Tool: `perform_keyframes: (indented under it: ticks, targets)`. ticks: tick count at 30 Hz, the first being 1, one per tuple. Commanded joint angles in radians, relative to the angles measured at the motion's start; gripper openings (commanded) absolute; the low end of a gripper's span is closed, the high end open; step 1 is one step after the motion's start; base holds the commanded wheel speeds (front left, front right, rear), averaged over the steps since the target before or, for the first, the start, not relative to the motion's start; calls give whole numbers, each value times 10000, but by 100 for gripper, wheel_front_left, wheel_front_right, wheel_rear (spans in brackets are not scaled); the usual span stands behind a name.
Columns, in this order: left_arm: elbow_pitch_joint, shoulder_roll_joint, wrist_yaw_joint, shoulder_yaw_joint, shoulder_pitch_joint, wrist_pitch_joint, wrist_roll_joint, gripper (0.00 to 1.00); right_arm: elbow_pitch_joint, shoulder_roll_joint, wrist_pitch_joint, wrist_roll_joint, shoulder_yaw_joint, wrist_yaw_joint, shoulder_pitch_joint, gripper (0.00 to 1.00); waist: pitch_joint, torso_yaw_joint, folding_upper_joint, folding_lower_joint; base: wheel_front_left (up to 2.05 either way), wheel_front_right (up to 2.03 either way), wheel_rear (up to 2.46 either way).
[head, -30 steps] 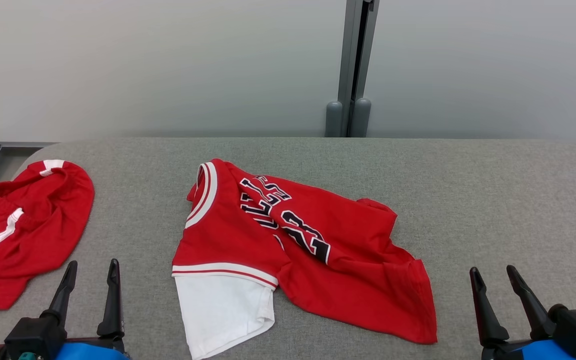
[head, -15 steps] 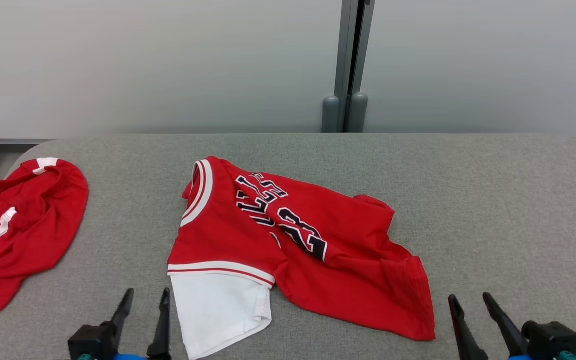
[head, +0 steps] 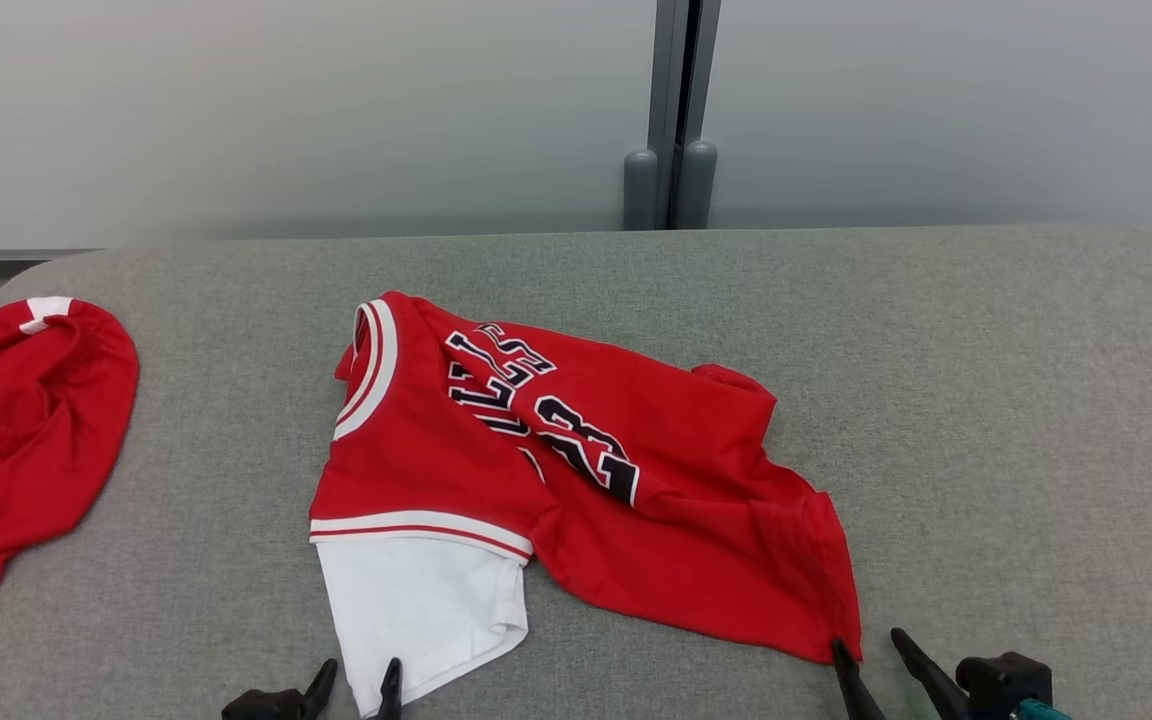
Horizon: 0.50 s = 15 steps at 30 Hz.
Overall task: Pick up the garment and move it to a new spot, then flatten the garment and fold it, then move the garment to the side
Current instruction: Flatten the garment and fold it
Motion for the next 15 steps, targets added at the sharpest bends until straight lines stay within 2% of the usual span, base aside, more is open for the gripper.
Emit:
perform_keyframes:
  ticks: [1,11,12,13,14,15]
  targets:
    - [403,-38,-52,-129,-291,-38,-100,100,420,-53,-173,97,171,1,-364,100,17,12,-1,0,0,0,0]
    - [1826,-265,-116,-605,-826,-86,-482,100,1987,-40,-486,507,897,3,-1264,100,18,111,-1,0,0,0,0]
    - [1908,-301,-119,-661,-863,-97,-591,91,2113,-7,-513,602,1024,3,-1309,100,23,114,-1,0,0,0,0]
    - [1934,-354,-123,-752,-909,-116,-722,23,2227,29,-539,704,1148,3,-1381,49,26,110,-1,0,0,0,0]
    - [1894,-402,-125,-851,-954,-140,-866,0,2322,56,-539,836,1245,3,-1462,27,25,114,-1,0,0,0,0]
    - [1819,-423,-126,-950,-980,-173,-1001,0,2409,81,-546,992,1337,3,-1532,0,22,119,-1,0,0,0,0]
